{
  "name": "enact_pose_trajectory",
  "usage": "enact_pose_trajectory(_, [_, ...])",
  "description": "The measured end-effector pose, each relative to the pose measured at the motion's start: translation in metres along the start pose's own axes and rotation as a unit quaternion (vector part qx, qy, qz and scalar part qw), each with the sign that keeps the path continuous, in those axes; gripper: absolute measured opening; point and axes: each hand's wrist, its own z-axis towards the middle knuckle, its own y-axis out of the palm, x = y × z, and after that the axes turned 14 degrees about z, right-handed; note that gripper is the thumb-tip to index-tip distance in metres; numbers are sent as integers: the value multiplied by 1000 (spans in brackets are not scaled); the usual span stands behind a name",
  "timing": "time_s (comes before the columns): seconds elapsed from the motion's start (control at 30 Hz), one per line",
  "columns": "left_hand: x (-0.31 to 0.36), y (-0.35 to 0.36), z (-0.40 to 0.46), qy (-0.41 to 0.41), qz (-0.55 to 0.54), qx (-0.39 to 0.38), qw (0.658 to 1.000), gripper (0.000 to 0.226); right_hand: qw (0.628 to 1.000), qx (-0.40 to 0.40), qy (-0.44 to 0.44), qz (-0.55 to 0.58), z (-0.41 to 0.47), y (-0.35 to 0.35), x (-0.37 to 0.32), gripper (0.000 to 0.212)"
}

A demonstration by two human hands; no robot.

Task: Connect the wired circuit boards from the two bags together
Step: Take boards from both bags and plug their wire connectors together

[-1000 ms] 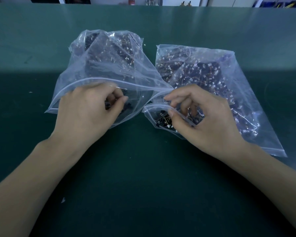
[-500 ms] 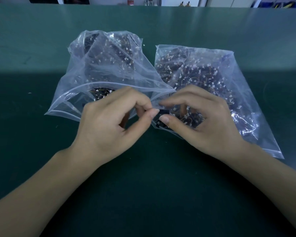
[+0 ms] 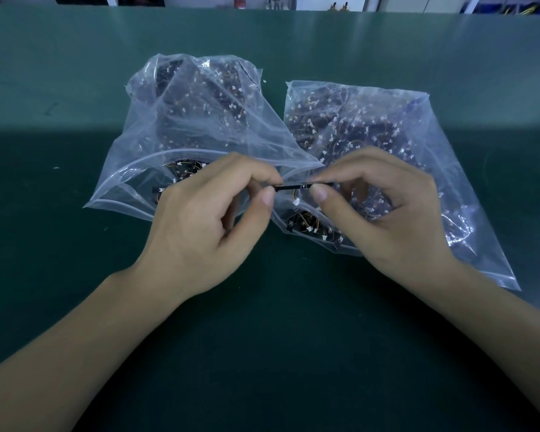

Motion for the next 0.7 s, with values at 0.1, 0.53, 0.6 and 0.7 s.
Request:
enact_pose_trajectory(0.1, [-1, 3, 0, 9, 5, 0, 1000, 11, 1000, 0, 1, -2, 0, 0, -1, 7])
enact_pose_trajectory(0.53, [1, 5, 2, -3, 0, 34, 999, 13, 1000, -8, 21, 4, 0, 2, 0, 7])
enact_pose_trajectory(0.6, [1, 5, 2, -1, -1, 40, 999, 12, 1000, -1, 21, 5, 0, 1, 0, 7])
enact_pose_trajectory(0.7, [0, 5, 2, 2, 2, 46, 999, 12, 1000, -11, 9, 1, 1, 0, -1, 7])
